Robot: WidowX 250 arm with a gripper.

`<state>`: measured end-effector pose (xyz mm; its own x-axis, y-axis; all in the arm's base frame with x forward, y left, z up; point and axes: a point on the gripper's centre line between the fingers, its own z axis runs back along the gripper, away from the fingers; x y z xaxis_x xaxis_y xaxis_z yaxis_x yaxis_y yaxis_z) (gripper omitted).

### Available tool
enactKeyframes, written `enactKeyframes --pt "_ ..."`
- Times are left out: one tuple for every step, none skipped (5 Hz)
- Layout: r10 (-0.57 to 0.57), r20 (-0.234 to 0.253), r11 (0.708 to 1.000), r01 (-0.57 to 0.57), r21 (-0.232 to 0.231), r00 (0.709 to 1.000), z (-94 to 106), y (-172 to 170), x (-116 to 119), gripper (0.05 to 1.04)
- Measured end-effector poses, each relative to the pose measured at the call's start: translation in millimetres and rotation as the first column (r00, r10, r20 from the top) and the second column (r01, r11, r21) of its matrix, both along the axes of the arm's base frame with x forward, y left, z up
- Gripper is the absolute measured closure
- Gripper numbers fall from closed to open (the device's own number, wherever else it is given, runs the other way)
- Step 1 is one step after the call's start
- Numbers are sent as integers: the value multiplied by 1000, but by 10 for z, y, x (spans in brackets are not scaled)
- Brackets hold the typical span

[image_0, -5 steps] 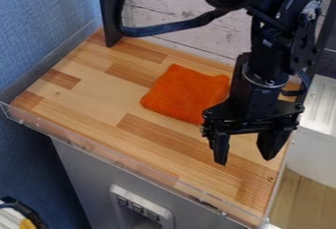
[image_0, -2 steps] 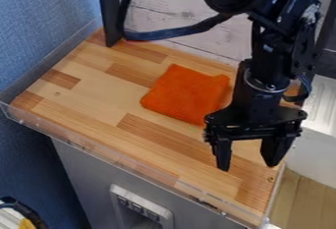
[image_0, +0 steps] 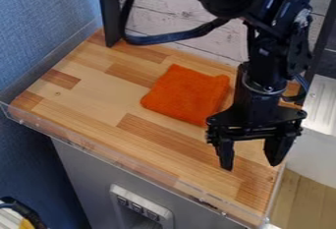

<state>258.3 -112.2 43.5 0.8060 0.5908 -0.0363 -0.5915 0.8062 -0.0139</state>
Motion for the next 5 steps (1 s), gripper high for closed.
enactKeyframes --pt "2 13 1000 -2 -5 1000 -9 -1 27 87" --pt "10 15 1000 -10 -4 1000 -6 15 38 86" --pt "18 37 1000 -18 -1 999 0 19 78 85" --pt "30 68 1000 -30 1 997 -6 25 127 85" --pt "36 72 999 -37 19 997 -73 45 144 85"
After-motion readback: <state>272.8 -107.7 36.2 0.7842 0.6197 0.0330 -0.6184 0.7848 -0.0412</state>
